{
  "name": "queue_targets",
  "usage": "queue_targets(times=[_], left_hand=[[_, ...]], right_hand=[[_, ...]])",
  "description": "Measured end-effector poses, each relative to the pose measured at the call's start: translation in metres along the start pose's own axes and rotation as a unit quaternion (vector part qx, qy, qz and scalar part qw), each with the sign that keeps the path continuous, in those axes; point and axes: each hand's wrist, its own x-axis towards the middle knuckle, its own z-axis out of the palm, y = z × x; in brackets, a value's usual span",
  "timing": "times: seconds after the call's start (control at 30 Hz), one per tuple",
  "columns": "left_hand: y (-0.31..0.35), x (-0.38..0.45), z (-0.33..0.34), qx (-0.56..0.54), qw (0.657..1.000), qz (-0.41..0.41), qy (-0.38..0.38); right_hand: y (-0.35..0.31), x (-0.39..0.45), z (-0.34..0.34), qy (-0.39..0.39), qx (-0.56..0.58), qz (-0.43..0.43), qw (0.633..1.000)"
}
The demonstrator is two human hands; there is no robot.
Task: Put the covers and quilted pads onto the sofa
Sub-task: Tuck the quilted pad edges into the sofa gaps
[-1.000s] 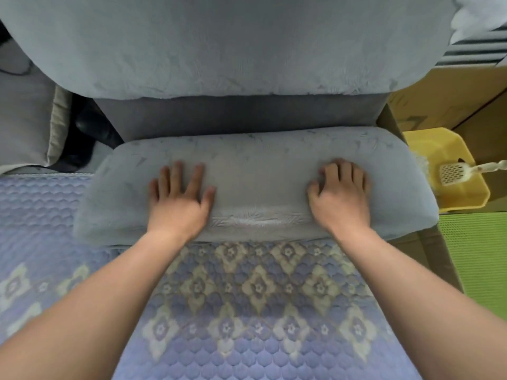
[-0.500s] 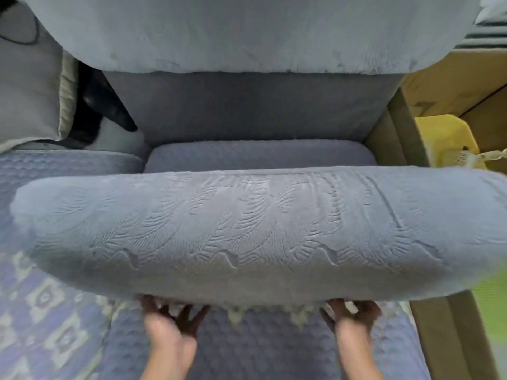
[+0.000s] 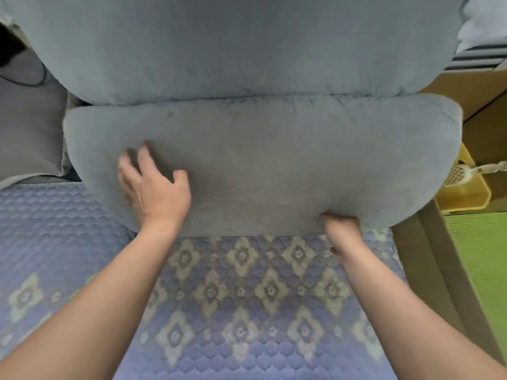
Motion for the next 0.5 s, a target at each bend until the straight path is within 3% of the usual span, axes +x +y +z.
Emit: queue_targets(times=[0.07,0.1,0.17,0.2,0.33,0.4,0.5], left_hand=[[0.023,0.019,0.002,0.064,0.987,0.146,-0.018],[0.031,0.032,0.007,0.096,0.976,0.189,-0.040],[0.041,0.058,0.016,0.155,0.955,0.242,-0.070],[0.041,0.071,0.019,0.177,0.945,0.267,-0.069],[0.038,0.101,0.028,0.251,0.926,0.246,-0.140],[0.046,0.114,0.041,0.277,0.913,0.245,-0.172],[0.063,0.134,0.070,0.290,0.911,0.219,-0.193]], right_hand=[[-0.002,-0.028,-0.009,0.150,-0.069,-0.196,0.967],[-0.015,-0.045,-0.012,0.203,-0.071,-0.330,0.919],[-0.067,-0.053,-0.016,0.230,-0.131,-0.533,0.803],[-0.091,-0.039,-0.014,0.208,-0.174,-0.576,0.771],[-0.155,0.009,-0.012,0.131,-0.387,-0.513,0.755],[-0.162,0.032,-0.003,0.102,-0.440,-0.487,0.748],[-0.187,0.051,0.015,0.146,-0.460,-0.492,0.725]])
